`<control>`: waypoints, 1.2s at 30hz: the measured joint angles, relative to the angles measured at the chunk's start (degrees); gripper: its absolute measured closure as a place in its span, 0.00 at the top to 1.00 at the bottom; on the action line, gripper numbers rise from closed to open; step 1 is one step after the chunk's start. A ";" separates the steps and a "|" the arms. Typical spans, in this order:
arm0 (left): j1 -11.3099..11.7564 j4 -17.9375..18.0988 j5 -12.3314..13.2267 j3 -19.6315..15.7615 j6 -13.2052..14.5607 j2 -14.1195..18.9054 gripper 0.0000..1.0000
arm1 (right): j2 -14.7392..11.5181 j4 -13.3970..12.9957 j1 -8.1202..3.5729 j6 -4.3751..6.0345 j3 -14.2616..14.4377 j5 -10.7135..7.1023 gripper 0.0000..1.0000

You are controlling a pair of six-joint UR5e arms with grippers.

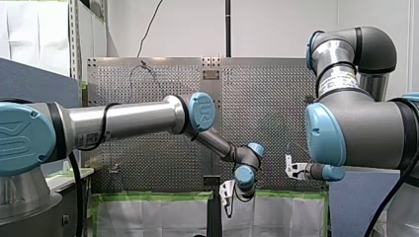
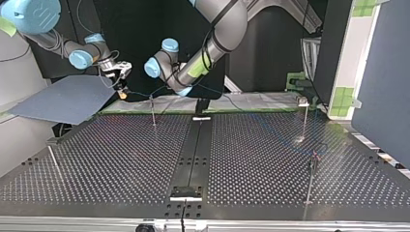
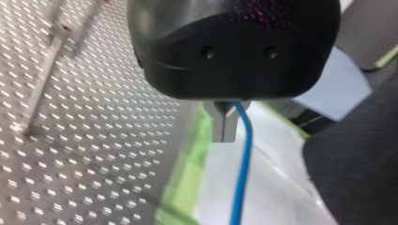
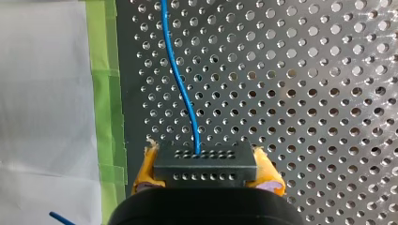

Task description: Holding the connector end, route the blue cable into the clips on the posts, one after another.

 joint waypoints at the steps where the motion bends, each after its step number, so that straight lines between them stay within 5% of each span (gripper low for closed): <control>1: -0.18 0.61 -0.72 -0.01 -0.06 0.20 0.00 | 0.00 0.01 0.02 0.00 -0.02 0.02 0.00; 22: -3.14 2.86 -11.79 -0.05 -2.44 1.16 0.00 | 0.00 0.56 0.11 -0.11 0.02 -0.35 0.00; 36: -2.94 9.33 -11.29 -0.14 -2.78 1.77 0.00 | 1.25 0.44 0.25 0.39 0.62 -0.04 0.00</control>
